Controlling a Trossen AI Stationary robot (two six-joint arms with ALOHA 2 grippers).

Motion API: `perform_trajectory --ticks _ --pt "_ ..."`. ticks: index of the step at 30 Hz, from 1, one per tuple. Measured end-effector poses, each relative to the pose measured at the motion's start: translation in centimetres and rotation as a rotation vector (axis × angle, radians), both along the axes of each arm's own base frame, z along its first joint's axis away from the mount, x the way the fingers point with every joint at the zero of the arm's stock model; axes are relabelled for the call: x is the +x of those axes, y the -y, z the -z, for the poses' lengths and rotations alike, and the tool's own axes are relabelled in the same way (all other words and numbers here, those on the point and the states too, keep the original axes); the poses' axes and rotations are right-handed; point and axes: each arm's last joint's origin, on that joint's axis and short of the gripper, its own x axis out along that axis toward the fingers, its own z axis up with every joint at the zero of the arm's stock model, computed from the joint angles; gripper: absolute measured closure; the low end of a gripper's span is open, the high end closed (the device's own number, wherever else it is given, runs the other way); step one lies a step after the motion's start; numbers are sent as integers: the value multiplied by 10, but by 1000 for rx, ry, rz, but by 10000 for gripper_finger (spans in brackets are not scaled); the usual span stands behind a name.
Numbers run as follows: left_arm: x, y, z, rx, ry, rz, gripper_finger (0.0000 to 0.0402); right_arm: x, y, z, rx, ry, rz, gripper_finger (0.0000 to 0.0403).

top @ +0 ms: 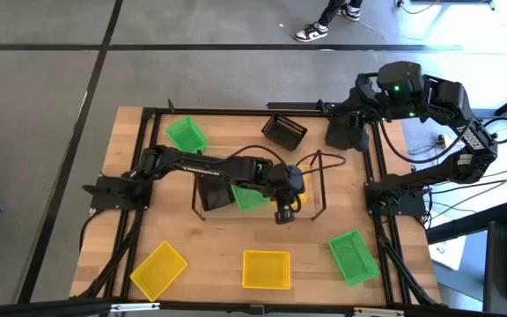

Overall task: Stack baskets on shelf by color
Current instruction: Put the top yellow bin on the shelf

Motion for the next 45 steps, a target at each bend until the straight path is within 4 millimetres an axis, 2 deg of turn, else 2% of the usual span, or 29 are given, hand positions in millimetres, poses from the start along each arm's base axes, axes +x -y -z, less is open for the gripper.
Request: perform_trajectory --ticks 9,23,28,33,39,43,45 --pt "-2 0 -1 1 -15 3 400 0 0 0 1 1 0 295" --pt "-1 0 1 -15 -11 -12 330 0 0 0 0 1 1 295" --pt "0 0 -6 -4 31 7 326 0 0 0 0 1 0 295" --pt "-15 -17 -27 30 22 -23 326 0 0 0 1 1 1 295" --pt "-48 -45 -36 -19 -186 -162 342 0 0 0 1 0 2 295" --pt "-50 -56 -33 -6 -227 -162 388 0 0 0 1 6 3 295" --pt "-44 -61 -27 14 -218 -154 396 1 0 -1 2 7 4 295"
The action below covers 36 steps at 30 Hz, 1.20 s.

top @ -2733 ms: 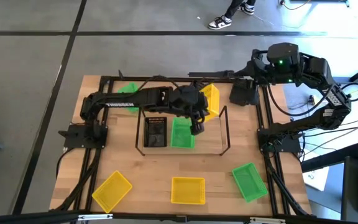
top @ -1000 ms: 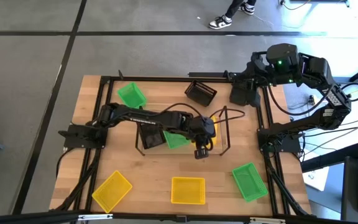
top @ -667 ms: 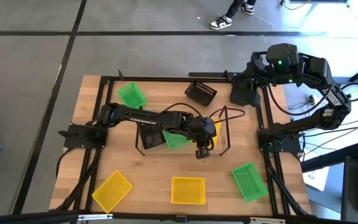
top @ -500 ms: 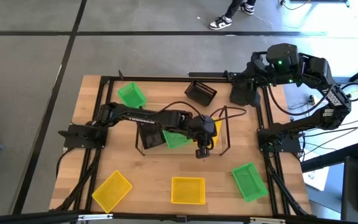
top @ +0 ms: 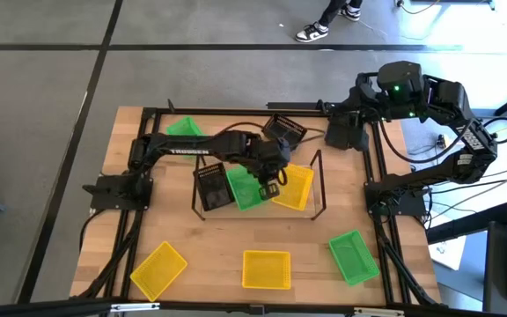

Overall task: Stack baskets on shelf by color
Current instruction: Put the top yellow bin on the shelf

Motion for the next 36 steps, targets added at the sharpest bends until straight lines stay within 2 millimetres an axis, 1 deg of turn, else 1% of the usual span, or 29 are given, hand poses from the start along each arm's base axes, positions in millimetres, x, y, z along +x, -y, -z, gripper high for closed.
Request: perform_trajectory --ticks 6,8,11,17,22,26,29,32,36 --pt "10 -27 27 32 -77 -27 401 0 0 0 0 0 0 295" --pt "13 -33 34 42 -92 -23 401 0 0 0 0 0 0 295" --pt "16 -38 44 12 -113 11 401 0 0 0 0 0 0 295" --pt "20 -42 54 -5 -129 45 401 0 0 0 -3 0 -3 295" --pt "25 -41 55 -24 -90 97 401 0 0 0 -5 -1 -4 295" --pt "27 -41 60 -22 -101 112 401 0 0 0 -6 -1 -4 295" --pt "28 -41 69 -22 -131 122 401 0 0 0 -6 -1 -5 295" --pt "31 -42 71 -20 -122 122 401 0 0 0 -6 -1 -4 295" --pt "30 -41 76 -39 -151 130 401 0 0 0 -6 -1 -5 295"
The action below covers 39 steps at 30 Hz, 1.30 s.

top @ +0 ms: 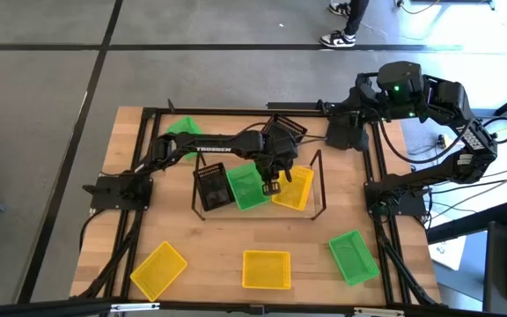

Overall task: Stack baskets on shelf by color
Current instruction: Put the top yellow bin on the shelf, then adjust the green bin

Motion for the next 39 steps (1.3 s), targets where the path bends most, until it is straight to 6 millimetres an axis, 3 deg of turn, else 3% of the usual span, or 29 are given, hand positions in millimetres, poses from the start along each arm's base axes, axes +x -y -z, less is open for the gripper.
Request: perform_trajectory --ticks 5,24,27,32,39 --pt "2 1 8 -46 -10 19 401 0 0 0 0 0 0 295" --pt "9 19 7 -118 37 65 401 0 0 0 -1 0 -1 295" --pt "4 17 -1 -87 28 33 401 0 0 0 -1 0 0 295" --pt "-16 8 -34 -14 25 -96 401 0 0 0 -1 0 0 295" --pt "-38 10 -29 -53 -197 -175 401 0 0 0 -1 0 0 295"
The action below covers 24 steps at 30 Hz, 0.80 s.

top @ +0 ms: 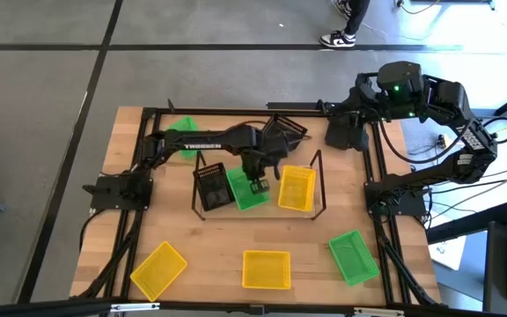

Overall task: Stack baskets on shelf by color
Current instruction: Adjust the green bin

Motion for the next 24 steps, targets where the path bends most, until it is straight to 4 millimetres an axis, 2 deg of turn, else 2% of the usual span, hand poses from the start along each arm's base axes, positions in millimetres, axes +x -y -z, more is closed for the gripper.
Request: perform_trajectory --ticks 4,18,24 --pt "2 1 13 32 -63 -4 401 0 0 0 0 0 0 295" --pt "3 -12 14 78 -48 -19 401 0 0 0 -5 -3 -4 295" --pt "10 -13 29 49 -75 -10 401 0 0 0 -5 -3 -4 295"
